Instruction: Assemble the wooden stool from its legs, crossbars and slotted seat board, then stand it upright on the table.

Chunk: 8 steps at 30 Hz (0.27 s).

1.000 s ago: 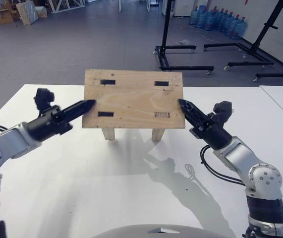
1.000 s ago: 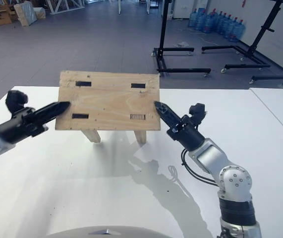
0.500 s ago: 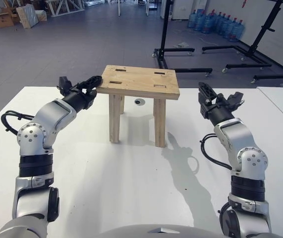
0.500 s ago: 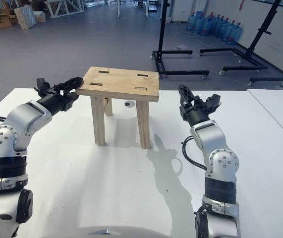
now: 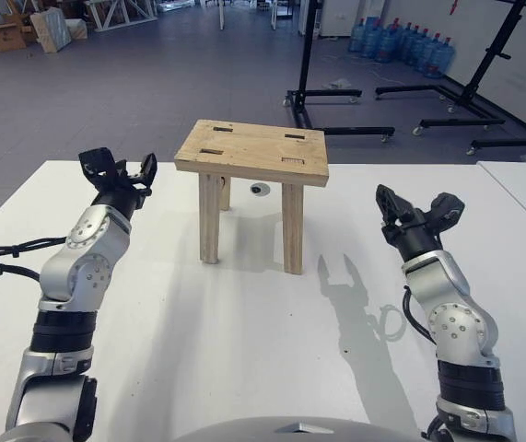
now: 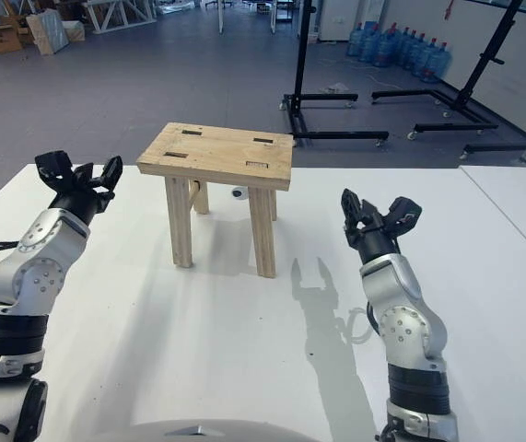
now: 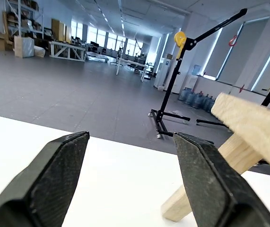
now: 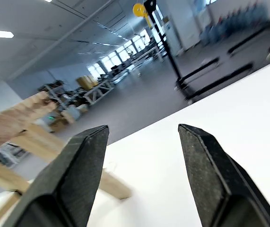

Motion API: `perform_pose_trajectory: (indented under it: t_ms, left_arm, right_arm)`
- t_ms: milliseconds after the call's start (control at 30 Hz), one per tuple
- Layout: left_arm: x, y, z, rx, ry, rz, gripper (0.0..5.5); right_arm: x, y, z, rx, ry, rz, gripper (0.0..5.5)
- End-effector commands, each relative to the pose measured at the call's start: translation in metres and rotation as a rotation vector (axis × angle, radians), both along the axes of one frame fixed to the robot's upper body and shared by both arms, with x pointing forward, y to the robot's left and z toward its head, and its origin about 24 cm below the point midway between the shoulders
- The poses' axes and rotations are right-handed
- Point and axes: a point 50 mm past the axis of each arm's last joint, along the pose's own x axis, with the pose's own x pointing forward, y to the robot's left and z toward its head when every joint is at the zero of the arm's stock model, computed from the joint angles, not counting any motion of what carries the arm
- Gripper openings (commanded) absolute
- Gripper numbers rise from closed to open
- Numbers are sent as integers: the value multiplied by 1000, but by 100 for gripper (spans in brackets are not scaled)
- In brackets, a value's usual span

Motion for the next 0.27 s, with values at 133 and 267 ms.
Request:
perform_pose_trajectory:
  t_ms: [133,267]
  left_arm:
    - [-10,-21,-27,250,-5,-1,326]
    - [-8,-27,-32,261,-9,7,326]
  right_arm:
    - [6,-1,-14,-185,50,22,268]
    - [10,-7,-15,-199,57,-3,268]
